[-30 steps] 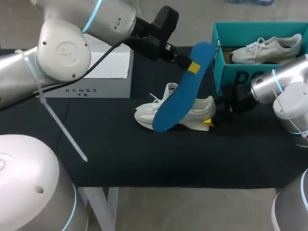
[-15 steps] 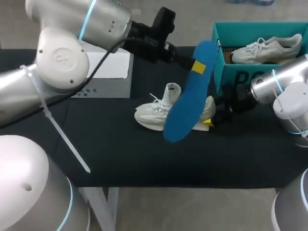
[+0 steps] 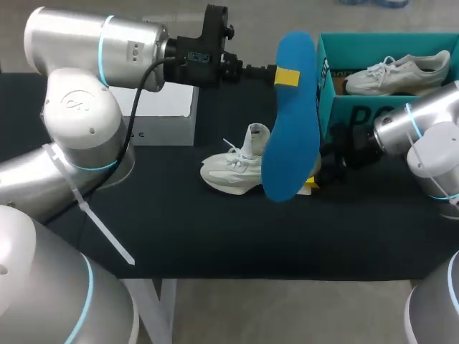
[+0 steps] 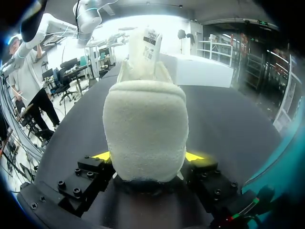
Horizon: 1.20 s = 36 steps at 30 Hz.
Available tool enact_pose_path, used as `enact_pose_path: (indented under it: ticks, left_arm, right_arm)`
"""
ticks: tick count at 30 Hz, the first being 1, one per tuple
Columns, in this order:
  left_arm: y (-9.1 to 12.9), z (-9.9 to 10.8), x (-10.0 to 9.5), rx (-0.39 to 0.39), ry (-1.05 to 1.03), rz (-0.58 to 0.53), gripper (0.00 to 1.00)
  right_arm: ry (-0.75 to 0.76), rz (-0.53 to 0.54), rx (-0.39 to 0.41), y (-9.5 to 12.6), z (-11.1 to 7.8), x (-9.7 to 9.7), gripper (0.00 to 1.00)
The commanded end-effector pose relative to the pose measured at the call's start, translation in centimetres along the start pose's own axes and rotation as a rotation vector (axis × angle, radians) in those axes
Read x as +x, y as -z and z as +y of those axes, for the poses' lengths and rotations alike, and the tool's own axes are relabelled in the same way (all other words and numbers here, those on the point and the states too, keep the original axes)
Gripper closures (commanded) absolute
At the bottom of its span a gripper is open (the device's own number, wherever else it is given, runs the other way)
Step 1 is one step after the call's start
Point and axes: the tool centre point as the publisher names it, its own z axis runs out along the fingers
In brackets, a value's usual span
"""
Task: Take the shoe out of the shoebox, open the shoe tongue, remove and reinsert the insole, then place the shoe into the shoebox
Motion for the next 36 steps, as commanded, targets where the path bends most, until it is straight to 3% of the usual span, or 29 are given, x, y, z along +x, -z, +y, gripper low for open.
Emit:
enact_pose_path:
  ticks: [1,5,12,22,24,25,27,30,32,36]
  left_arm:
    - [0.4,-0.1,1.5,-0.020,-0.040,0.024,1.00]
    - [0.1,-0.8,3.4,-0.090,-0.084,0.005,1.00]
    - [0.6,-2.9,5.3,-0.021,-0.095,0.053,1.00]
    - [0.6,-2.9,5.6,-0.022,-0.076,0.055,1.00]
    - [0.6,-2.9,5.6,-0.022,-0.076,0.055,1.00]
    - [0.6,-2.9,5.6,-0.022,-0.076,0.055,1.00]
    - [0.6,-2.9,5.6,-0.022,-0.076,0.055,1.00]
    - [0.6,-2.9,5.6,-0.022,-0.076,0.055,1.00]
    - [0.6,-2.9,5.6,-0.022,-0.076,0.055,1.00]
    - [0.6,-2.9,5.6,-0.022,-0.076,0.055,1.00]
  right_arm:
    - [0.000,0.000,0.000,-0.3,-0.3,-0.2,1.00]
    - [0.000,0.000,0.000,-0.3,-0.3,-0.2,1.00]
    - [0.000,0.000,0.000,-0.3,-0.3,-0.2,1.00]
    - [0.000,0.000,0.000,-0.3,-0.3,-0.2,1.00]
    - [0.000,0.000,0.000,-0.3,-0.3,-0.2,0.00]
    - [0.000,0.000,0.000,-0.3,-0.3,-0.2,0.00]
    - [0.011,-0.002,0.069,2.2,1.5,-0.2,0.00]
    - [-0.045,0.037,0.171,4.1,2.3,-0.3,0.00]
    - [-0.095,0.066,0.237,4.5,2.3,-0.2,0.00]
    - [-0.163,0.125,0.290,4.6,2.7,0.3,0.00]
